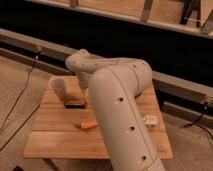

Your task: Push the eraser across the table

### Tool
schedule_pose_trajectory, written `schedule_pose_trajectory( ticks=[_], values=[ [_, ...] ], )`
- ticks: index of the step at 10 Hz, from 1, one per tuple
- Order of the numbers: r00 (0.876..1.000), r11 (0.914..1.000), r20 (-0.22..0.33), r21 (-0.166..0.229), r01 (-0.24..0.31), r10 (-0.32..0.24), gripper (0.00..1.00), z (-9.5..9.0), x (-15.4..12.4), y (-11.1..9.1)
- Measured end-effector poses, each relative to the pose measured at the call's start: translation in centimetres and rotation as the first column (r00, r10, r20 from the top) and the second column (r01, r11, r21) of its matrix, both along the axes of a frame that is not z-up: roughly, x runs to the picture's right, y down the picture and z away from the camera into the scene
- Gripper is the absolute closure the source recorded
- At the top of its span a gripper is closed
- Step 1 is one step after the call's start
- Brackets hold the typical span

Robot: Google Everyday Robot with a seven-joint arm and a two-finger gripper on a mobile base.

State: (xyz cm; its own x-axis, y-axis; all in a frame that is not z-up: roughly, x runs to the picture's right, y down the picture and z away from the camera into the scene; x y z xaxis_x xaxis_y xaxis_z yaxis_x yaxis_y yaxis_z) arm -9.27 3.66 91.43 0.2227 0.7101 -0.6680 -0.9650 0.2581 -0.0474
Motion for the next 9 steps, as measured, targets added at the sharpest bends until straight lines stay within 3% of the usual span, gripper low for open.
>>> schedule_pose_trajectory(
  ticks=[2, 4, 6, 9],
  values=[
    [0.999, 0.9998, 0.042, -0.002, 0.020, -0.019, 0.35, 2.3, -0.7, 0.0],
    [0.996, 0.9997, 0.086, 0.002, 0.026, -0.026, 0.44, 3.8, -1.8, -0.2],
    [0.993, 0.9996, 0.118, 0.012, 0.026, -0.027, 0.68, 4.8, -2.8, -0.5],
    [0.991, 0.9993, 0.128, 0.012, 0.035, -0.036, 0.94, 5.5, -3.3, -0.1]
  ],
)
